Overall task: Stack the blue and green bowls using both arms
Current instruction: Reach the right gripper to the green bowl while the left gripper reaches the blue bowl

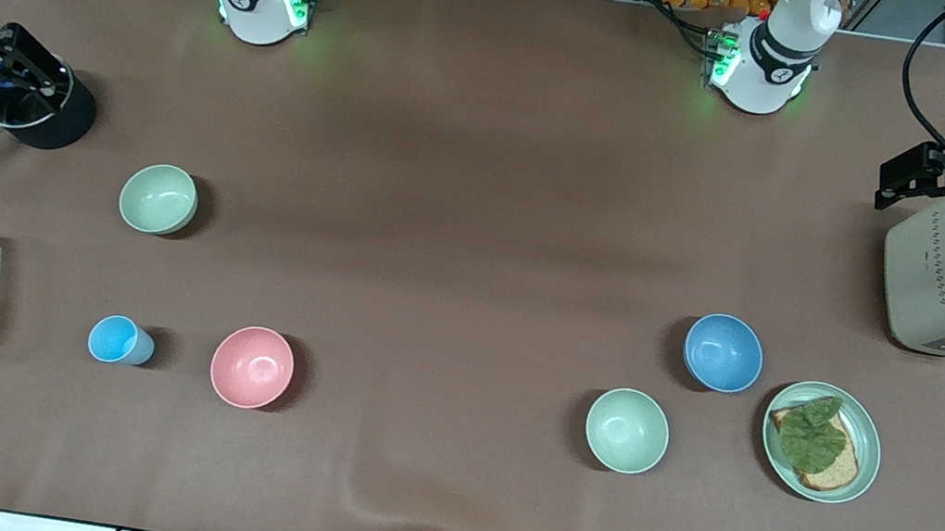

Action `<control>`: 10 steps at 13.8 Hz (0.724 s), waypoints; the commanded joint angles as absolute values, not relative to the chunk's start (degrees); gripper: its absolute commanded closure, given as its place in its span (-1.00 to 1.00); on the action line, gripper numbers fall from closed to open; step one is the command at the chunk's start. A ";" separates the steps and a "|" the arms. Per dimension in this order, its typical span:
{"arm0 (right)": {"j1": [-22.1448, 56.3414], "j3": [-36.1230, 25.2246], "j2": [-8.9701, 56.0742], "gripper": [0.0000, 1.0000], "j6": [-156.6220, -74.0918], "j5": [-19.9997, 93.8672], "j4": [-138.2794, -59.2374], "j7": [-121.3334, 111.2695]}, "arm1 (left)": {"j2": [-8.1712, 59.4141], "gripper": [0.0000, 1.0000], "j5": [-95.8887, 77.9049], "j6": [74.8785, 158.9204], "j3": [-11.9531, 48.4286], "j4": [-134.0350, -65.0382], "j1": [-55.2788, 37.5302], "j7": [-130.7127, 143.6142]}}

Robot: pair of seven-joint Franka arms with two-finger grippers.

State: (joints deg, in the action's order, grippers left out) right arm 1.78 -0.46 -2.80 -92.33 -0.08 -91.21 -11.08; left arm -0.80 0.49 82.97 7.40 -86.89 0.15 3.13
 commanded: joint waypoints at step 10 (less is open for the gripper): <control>1.32 -1.49 -2.29 -1.00 -91.76 -0.17 -91.85 -10.37 | -0.35 -1.00 0.61 81.74 7.29 -86.22 0.26 0.44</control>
